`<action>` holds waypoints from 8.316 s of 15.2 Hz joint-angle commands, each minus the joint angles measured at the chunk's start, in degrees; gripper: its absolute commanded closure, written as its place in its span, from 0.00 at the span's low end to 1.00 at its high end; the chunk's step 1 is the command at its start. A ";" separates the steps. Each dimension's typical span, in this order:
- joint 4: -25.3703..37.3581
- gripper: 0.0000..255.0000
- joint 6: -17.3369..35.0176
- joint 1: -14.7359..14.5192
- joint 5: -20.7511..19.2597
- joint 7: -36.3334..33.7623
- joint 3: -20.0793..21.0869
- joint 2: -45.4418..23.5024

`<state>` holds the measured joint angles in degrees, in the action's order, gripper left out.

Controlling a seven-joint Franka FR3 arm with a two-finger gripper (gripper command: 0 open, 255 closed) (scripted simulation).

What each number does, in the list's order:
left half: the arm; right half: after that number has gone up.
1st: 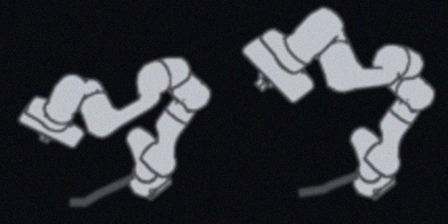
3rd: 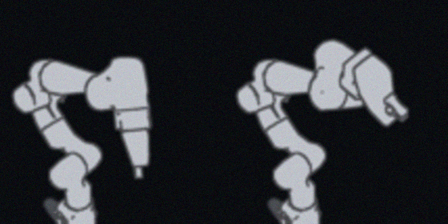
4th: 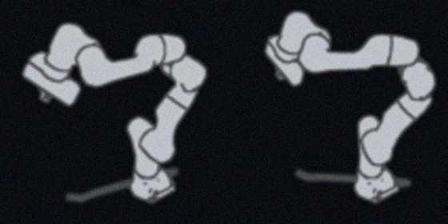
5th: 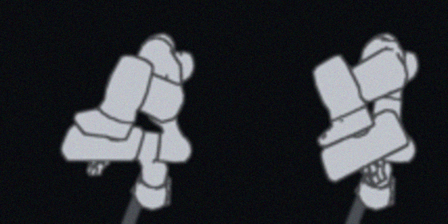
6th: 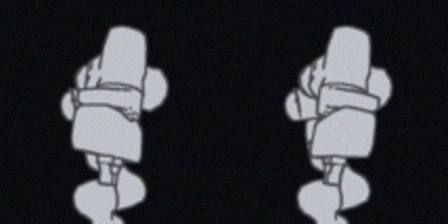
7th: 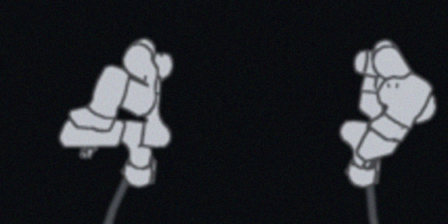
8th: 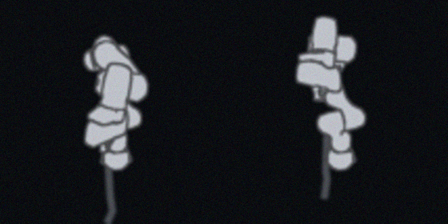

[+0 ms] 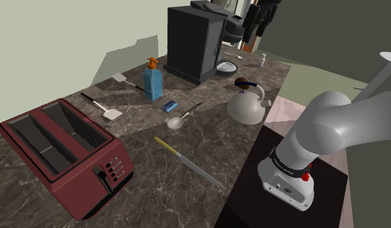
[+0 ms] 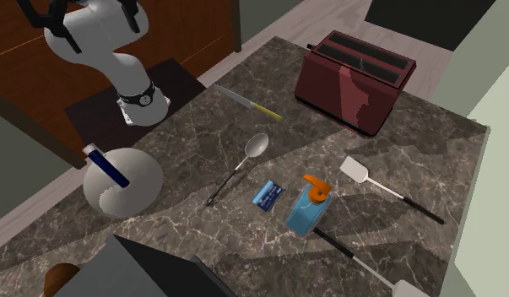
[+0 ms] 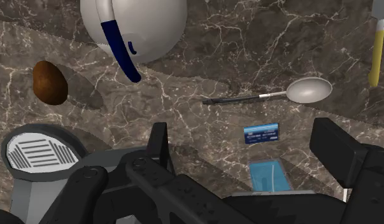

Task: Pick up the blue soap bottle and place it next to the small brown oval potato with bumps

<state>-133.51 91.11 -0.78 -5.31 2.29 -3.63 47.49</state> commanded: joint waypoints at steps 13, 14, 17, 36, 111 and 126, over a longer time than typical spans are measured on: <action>7.31 0.00 15.08 -1.99 2.64 -7.20 4.56 -23.13; 8.41 0.00 16.01 -2.11 2.70 -7.76 4.88 -25.22; 12.17 0.00 18.42 -2.45 2.75 -9.40 5.82 -31.55; 48.29 0.00 20.73 -5.75 -0.08 -17.44 8.41 -70.96; 33.54 1.00 5.32 8.70 3.03 9.25 -2.60 -39.60; 37.21 1.00 -1.49 16.49 1.79 28.92 -14.35 -35.72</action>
<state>-96.91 89.85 15.22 -3.56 29.71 -17.09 12.12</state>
